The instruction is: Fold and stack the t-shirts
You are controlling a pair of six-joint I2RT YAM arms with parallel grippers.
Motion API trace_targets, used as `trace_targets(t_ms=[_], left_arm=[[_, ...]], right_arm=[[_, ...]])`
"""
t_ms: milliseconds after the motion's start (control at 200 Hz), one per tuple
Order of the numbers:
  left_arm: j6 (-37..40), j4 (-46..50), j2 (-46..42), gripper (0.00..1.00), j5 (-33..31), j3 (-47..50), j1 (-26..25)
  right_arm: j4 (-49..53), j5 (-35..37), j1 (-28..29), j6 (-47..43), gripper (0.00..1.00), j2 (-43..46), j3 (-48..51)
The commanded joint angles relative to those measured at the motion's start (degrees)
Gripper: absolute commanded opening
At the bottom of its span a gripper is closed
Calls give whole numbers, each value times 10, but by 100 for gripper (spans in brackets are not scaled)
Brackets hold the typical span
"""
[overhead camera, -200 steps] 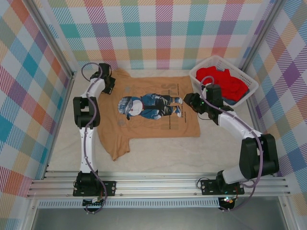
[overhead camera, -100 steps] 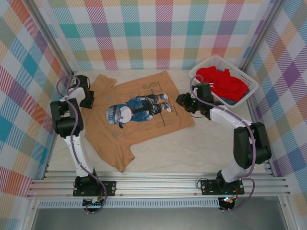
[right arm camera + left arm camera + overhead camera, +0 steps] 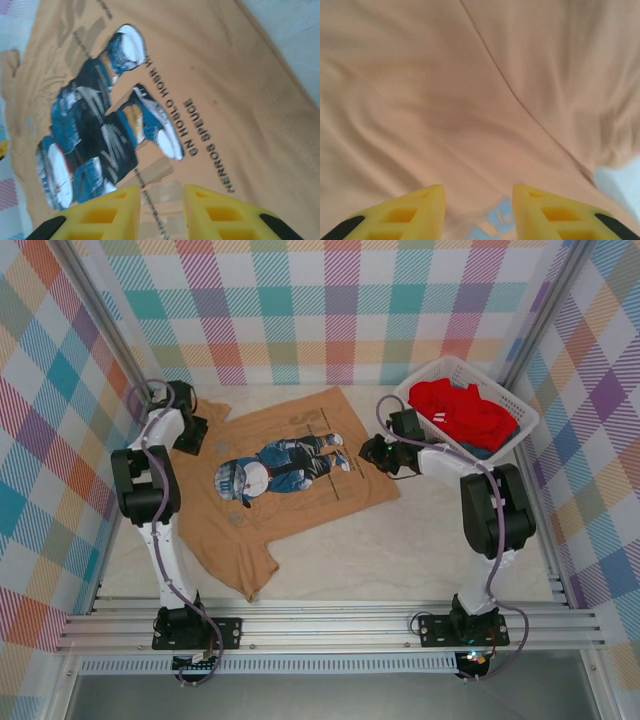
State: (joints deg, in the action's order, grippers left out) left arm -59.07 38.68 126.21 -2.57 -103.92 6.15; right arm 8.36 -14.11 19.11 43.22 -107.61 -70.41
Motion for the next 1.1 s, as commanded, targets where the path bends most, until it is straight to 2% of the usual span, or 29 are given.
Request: trace_targets(t_ms=[0,130,310,495,745,850,945,1040,1100], left_arm=[[-1,51,31,39,26,-26,-14],[17,71,98,32,56,-83,-13],[58,88,173,29,104,-164,-26],[69,84,221,29,133,-227,-54],[94,93,284,32,169,-347,-76],[124,109,254,40,151,-357,-78],[147,154,183,51,91,-339,-81],[135,156,57,61,27,-228,-83],[116,160,-33,63,-7,-130,-82]], right_arm=[[40,31,0,-16,28,-36,-23],[75,50,-1,-9,28,-58,-32],[142,68,-6,13,27,-66,-23],[184,85,-30,39,26,-54,11],[181,82,-44,38,26,-19,34],[173,80,-43,39,29,9,30],[177,92,-42,22,32,49,15],[194,99,-42,1,37,81,-10],[210,96,-42,-11,38,99,-26]])
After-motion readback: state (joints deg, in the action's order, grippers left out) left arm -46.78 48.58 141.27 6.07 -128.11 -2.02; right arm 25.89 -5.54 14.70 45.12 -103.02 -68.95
